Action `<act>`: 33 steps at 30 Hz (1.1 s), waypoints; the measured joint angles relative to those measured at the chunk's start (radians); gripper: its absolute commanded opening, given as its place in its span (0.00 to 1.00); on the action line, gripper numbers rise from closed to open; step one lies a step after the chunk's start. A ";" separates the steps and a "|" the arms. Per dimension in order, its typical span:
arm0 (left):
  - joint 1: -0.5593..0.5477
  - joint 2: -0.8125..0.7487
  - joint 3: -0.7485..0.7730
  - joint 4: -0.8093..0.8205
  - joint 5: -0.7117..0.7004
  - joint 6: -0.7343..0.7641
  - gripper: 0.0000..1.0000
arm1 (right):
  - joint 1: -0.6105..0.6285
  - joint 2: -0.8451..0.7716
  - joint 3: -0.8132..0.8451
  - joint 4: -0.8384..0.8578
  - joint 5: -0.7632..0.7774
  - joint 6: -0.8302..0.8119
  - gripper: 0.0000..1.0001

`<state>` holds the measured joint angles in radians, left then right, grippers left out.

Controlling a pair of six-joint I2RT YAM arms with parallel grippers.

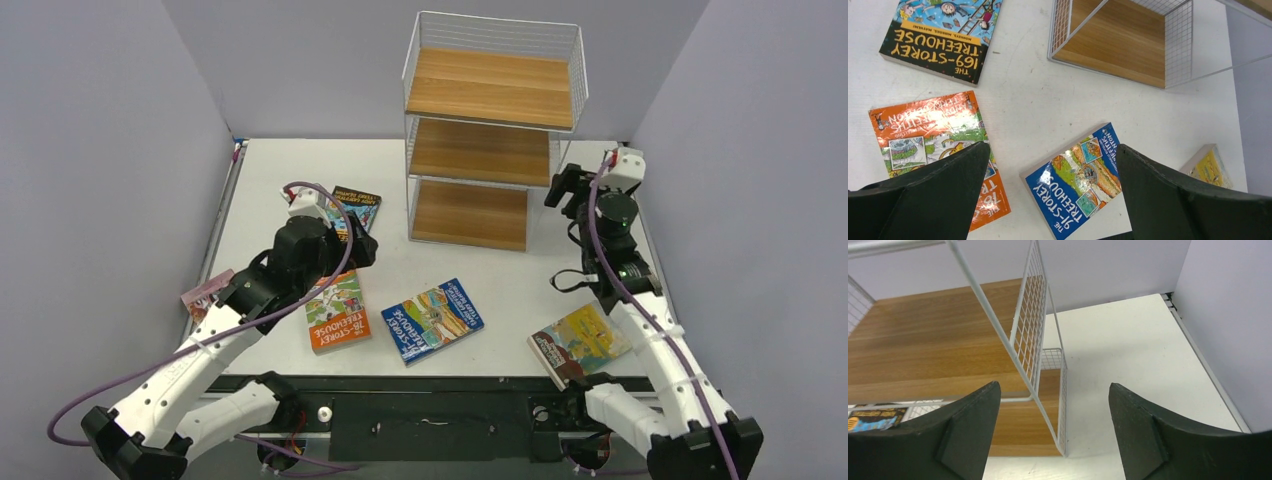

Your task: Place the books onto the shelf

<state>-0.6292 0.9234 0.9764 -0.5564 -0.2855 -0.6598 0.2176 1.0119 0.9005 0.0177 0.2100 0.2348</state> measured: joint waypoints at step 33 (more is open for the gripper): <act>-0.223 0.289 -0.206 -0.053 0.266 -0.143 0.93 | -0.050 -0.171 -0.215 -0.906 0.151 0.822 0.88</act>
<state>-0.8520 1.2121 0.7704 -0.6094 -0.0200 -0.8032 0.1673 0.8413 0.6857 -0.8879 0.3607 1.0565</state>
